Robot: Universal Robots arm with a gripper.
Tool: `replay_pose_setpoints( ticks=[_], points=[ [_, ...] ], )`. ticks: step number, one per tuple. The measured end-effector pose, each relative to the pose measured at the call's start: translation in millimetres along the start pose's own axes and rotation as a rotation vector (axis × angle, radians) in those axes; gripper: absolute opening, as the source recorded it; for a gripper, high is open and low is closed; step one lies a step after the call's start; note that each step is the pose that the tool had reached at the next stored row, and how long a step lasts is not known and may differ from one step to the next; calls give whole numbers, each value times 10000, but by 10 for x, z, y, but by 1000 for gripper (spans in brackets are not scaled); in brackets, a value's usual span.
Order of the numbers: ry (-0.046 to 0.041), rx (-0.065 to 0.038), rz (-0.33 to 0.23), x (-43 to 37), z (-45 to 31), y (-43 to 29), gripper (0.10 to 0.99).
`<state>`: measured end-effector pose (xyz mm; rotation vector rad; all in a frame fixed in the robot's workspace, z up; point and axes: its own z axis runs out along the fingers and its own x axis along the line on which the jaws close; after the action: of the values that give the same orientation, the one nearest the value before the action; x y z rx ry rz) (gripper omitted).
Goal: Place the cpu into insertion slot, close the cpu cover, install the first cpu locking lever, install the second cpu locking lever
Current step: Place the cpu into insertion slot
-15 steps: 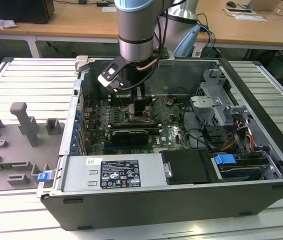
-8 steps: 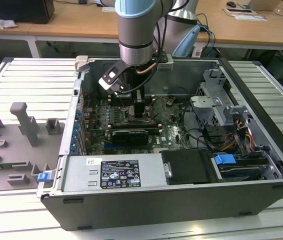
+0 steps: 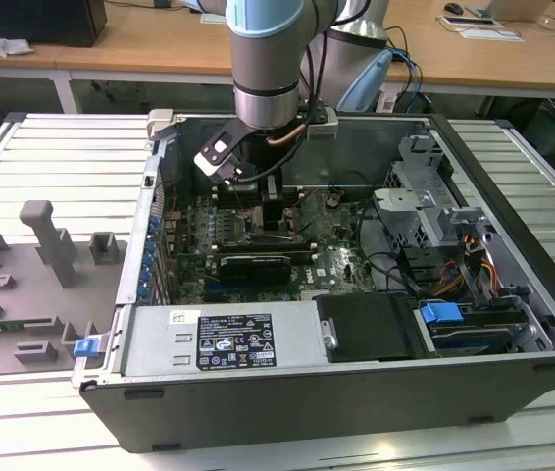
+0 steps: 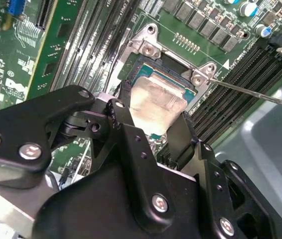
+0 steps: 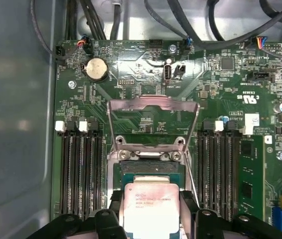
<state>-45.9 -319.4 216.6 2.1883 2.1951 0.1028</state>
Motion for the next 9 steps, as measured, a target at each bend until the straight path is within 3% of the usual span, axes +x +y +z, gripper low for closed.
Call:
replay_pose_setpoints(
  ticks=[2, 9],
  points=[
    [-2, 19, 20, 3, 45, 23, 533],
    [-11, 23, 125, 9, 98, 22, 533]
  ],
)
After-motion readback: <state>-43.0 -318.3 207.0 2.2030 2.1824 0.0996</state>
